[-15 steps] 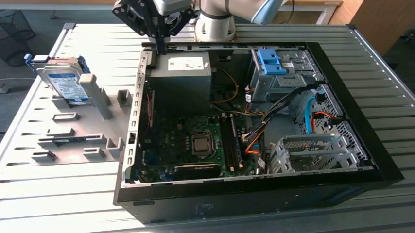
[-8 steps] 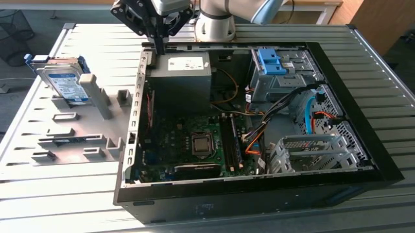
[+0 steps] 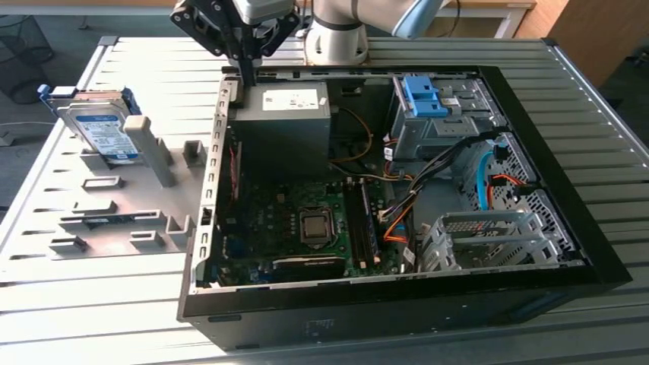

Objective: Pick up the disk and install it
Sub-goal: 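Reach for the disk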

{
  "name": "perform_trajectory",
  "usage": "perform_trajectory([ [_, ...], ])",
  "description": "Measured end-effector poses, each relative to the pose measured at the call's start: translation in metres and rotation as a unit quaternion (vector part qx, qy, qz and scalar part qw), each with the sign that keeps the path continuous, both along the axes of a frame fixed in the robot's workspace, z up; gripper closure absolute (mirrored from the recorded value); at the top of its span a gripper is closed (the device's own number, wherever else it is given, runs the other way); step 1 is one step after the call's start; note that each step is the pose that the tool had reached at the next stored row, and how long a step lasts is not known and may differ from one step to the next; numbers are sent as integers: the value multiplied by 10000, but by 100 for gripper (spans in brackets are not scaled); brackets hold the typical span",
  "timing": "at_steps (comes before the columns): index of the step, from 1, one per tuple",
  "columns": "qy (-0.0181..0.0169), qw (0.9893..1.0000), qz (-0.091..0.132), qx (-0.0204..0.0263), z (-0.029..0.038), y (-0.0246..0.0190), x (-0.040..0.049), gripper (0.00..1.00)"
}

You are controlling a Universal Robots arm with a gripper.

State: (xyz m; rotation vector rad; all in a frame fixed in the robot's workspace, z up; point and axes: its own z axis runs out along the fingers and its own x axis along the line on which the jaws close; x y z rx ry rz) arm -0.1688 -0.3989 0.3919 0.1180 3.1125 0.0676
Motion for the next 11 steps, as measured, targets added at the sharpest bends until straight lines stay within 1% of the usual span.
perform_trajectory([
  [11,0,10000,0,0,-2,0,-35,89],
])
